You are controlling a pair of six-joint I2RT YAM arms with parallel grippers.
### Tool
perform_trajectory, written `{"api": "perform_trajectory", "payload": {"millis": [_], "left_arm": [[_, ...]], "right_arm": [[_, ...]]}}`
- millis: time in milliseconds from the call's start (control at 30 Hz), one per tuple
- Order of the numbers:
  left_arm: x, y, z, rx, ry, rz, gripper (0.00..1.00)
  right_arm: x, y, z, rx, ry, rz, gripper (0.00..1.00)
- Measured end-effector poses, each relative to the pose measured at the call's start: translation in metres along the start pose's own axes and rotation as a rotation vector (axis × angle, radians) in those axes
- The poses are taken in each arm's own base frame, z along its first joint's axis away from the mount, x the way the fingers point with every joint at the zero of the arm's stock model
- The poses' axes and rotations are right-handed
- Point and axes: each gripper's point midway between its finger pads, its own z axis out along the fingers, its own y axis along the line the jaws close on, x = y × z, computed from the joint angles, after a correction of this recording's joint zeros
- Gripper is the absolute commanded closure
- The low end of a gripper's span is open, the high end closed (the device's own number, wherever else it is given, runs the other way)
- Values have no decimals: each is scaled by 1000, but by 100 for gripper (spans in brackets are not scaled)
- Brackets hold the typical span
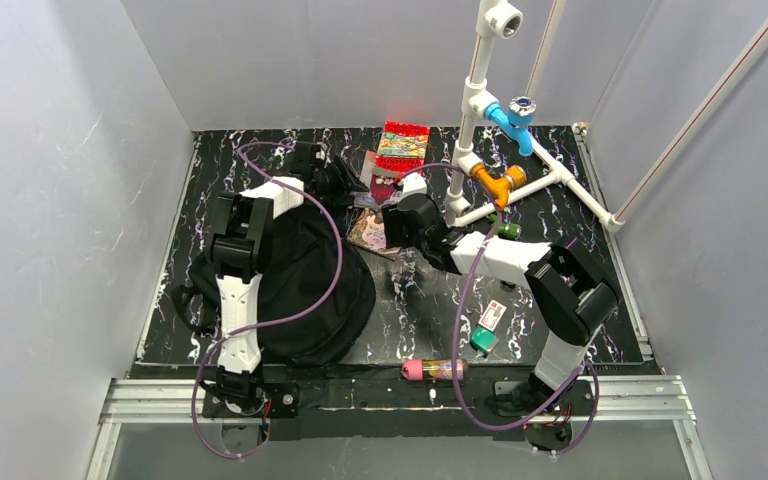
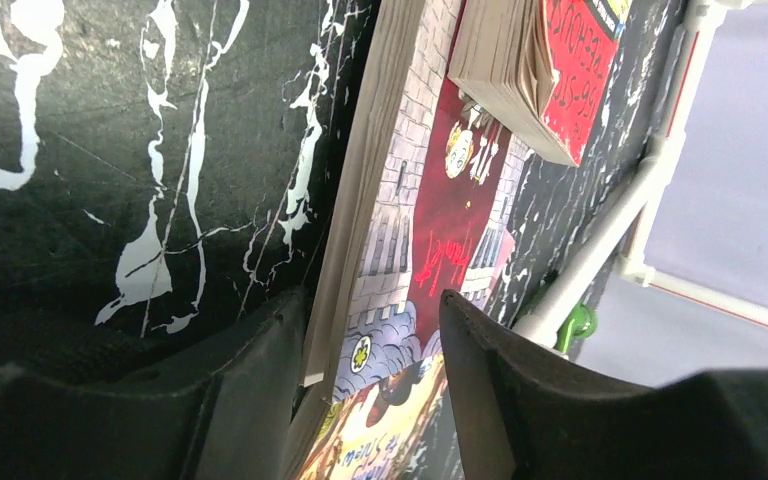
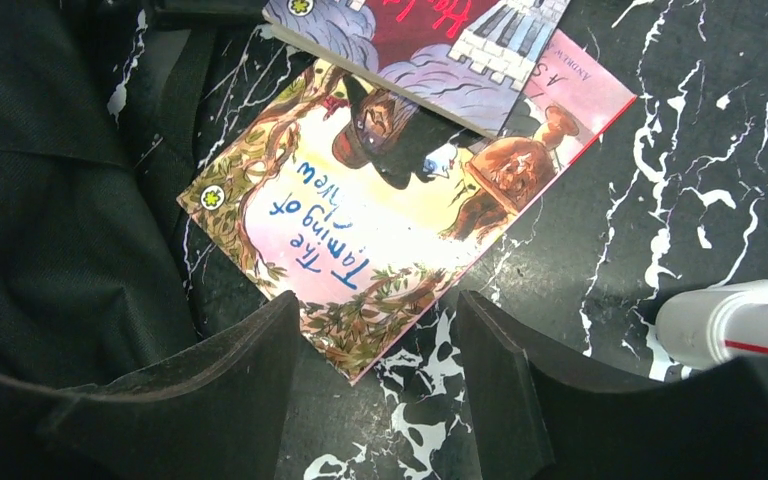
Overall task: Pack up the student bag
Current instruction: Pick up the book from the center of the board.
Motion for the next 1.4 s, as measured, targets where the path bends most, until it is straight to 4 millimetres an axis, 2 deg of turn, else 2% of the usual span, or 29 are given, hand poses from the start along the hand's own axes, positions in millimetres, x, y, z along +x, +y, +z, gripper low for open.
{"api": "perform_trajectory", "payload": {"millis": [133,233,300,433,467,600,700,833,933,1000,1067,1100,1233,1400], "left_arm": [[3,-3,4,30,-3,-77,51],[4,-2,5,39,-14,-108,58],[6,-1,5,42,-16,-126,68],[9,3,8,37,-9,-148,96],[11,4,8,39,-4,-156,100],[11,5,9,58,-15,-163,100],[12,4,2,62,-29,-158,100],[15,-11,-28,77,-44,-165,100],[18,-33,-63,113,-55,-167,100],[18,-49,-87,136,-67,-162,100],[18,-63,-111,145,-79,-155,100],[18,-68,-121,147,-84,-151,100],[25,-83,-157,160,-106,-137,100],[52,-82,-192,187,-111,-164,100]], "right_arm": [[4,-1,-2,-11,3,-1,34],[2,1,-6,-26,-2,1,34],[-2,4,-9,-40,-14,6,34],[-4,7,-13,-60,-22,10,34],[-4,7,-13,-63,-20,10,34],[-4,7,-14,-66,-15,8,31],[3,5,-16,-61,14,-8,16],[12,9,-25,-81,129,-28,11],[-6,30,-36,-146,173,29,2],[-16,45,-45,-199,172,98,1],[-16,53,-53,-232,186,140,2],[-15,63,-67,-275,203,214,2],[-8,75,-94,-357,230,467,2],[4,87,-106,-465,203,850,2]]}}
